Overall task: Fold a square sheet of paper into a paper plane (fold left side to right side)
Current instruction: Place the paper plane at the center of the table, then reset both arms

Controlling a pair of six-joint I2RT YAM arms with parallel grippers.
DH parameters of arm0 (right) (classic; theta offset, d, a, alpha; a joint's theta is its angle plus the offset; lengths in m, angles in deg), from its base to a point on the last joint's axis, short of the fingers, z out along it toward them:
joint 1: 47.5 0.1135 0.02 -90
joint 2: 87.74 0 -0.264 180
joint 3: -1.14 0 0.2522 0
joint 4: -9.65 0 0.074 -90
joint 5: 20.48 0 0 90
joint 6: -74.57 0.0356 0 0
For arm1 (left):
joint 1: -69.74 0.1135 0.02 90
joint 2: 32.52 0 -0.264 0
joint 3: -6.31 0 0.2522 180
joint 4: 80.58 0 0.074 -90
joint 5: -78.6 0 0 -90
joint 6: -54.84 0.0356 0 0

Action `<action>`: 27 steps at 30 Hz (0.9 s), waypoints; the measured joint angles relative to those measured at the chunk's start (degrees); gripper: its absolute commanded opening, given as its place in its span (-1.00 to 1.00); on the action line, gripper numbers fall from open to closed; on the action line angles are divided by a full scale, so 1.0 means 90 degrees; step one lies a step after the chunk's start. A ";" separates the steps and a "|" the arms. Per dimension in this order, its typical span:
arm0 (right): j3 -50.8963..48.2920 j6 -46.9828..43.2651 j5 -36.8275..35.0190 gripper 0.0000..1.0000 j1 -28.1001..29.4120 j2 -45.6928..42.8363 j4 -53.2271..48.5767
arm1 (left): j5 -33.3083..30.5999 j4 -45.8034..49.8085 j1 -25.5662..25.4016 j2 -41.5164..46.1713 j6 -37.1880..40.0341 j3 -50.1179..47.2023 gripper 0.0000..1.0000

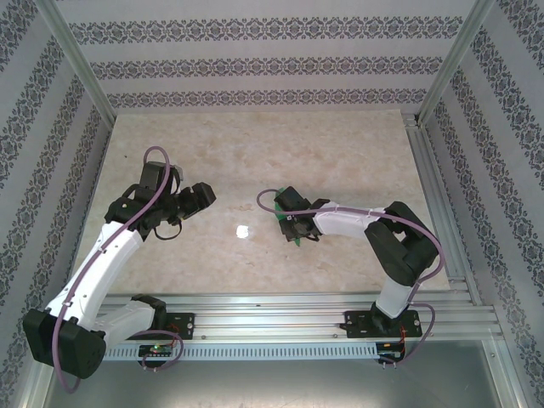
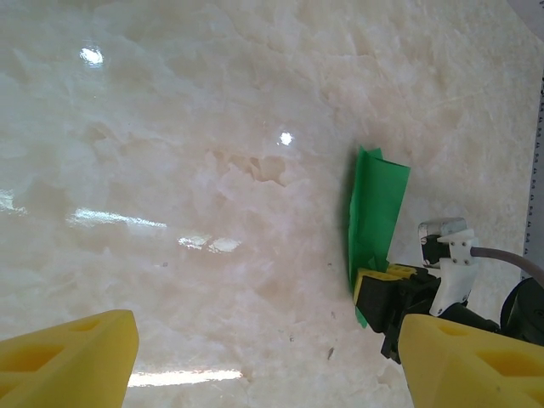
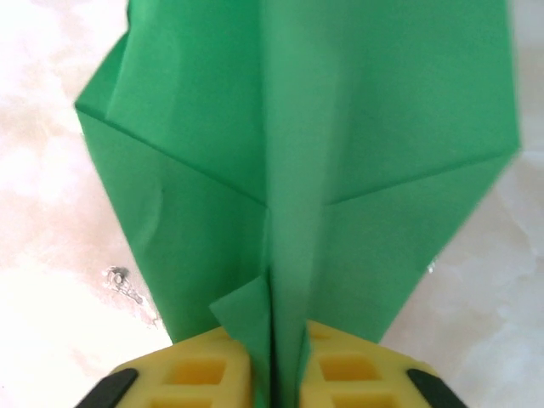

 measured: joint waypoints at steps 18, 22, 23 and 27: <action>0.0029 0.0058 0.0136 -0.26 0.0000 -0.0930 -0.0656 | -0.0175 -0.0097 0.0000 0.0277 0.0325 -0.0204 0.73; 0.0155 0.0112 0.0187 -0.03 -0.0005 -0.1651 -0.0991 | -0.0408 -0.0197 0.0000 0.0457 0.0427 -0.0301 0.85; 0.0168 0.0117 0.0187 0.01 -0.0017 -0.1855 -0.1066 | -0.0491 -0.0253 0.0000 0.0520 0.0457 -0.0342 0.86; 0.0168 0.0114 0.0175 0.26 -0.0321 -0.2834 -0.1350 | -0.1015 -0.0566 0.0000 0.1054 0.0576 -0.0743 0.91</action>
